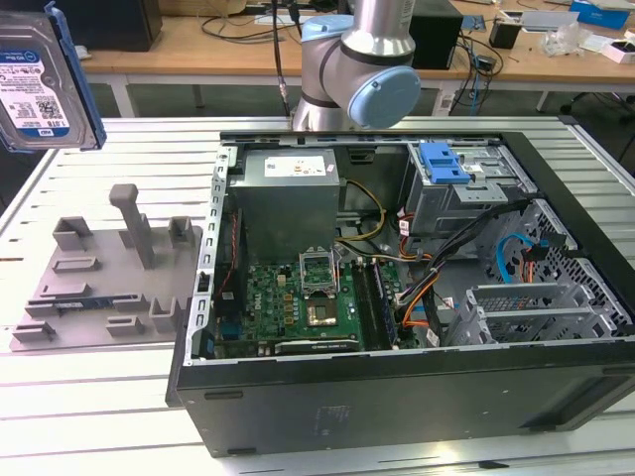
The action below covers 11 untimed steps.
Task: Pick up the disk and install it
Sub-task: 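Pick up the disk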
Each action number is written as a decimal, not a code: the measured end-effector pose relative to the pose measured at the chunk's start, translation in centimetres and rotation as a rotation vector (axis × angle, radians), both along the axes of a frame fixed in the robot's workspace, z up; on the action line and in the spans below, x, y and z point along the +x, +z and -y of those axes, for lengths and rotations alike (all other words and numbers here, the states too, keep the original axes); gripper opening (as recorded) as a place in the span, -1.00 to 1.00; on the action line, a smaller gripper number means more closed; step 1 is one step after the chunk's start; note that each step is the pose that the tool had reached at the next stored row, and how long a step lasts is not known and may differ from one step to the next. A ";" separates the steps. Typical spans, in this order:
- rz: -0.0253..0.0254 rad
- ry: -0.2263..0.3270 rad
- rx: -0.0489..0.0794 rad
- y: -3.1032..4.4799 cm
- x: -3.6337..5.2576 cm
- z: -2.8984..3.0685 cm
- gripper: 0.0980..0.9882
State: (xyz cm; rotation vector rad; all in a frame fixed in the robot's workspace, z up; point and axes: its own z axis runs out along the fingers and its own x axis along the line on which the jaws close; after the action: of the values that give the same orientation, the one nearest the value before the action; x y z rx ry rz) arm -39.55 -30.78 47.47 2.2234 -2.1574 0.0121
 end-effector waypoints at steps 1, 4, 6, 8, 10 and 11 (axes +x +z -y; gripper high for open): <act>-0.0001 0.000 0.000 0.01 0.04 0.03 -0.39; -0.0001 0.000 0.000 0.16 0.84 0.56 -0.39; -0.0001 0.000 0.001 0.26 1.46 0.87 -0.39; -0.0005 0.000 0.001 0.38 2.28 1.23 -0.39; -0.0011 0.000 0.001 0.55 3.17 1.55 -0.39; -0.0016 0.000 0.001 0.63 3.61 1.69 -0.39</act>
State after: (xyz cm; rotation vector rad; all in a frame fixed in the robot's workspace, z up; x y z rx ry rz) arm -35.94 -32.47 48.10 2.2229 -2.1571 0.0095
